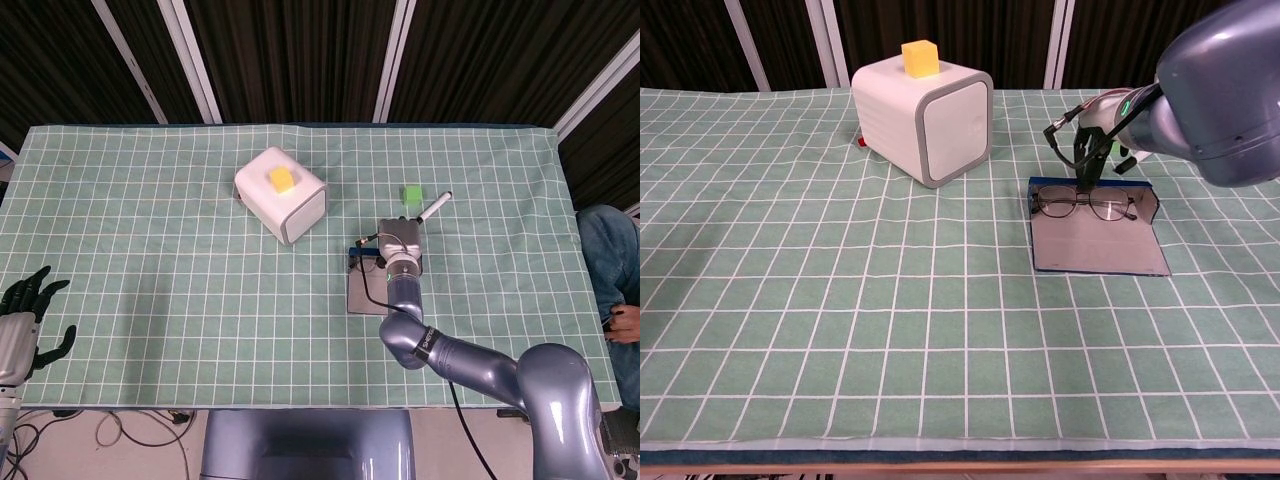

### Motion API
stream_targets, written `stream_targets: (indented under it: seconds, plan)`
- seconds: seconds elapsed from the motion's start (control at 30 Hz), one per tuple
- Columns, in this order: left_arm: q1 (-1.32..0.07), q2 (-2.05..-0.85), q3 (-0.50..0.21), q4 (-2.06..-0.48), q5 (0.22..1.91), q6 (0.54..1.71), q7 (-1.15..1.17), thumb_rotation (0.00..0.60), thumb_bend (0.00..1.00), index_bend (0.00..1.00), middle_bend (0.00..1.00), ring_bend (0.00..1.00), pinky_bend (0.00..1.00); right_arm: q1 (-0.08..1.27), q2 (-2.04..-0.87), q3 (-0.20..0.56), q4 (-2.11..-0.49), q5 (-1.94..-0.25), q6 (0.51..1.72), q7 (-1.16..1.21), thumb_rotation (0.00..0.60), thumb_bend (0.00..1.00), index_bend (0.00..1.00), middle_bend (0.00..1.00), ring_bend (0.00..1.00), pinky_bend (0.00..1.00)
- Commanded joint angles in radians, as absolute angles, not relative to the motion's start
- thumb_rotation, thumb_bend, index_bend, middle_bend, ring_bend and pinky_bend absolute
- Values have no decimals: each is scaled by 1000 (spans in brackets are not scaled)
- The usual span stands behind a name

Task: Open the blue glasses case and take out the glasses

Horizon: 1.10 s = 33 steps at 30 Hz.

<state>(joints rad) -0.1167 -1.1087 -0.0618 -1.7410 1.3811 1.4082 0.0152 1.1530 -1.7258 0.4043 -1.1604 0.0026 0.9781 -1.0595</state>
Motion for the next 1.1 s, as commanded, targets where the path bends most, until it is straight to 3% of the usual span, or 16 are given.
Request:
stream_targets:
  seconds: [0.03,1.1]
  plan:
    - [-117,-1109,-62,-1741,1380,1408,15,600,380,158,0,0,0,1152,-1726,405,-1160,3,977,-1057,600,412,523,473,210,212]
    - [-116,-1107,-66,-1745,1370,1404,17,600,380,158,0,0,0,1144,-1716,418,-1179,-37,969,-1010,600,428,569,511,241,212]
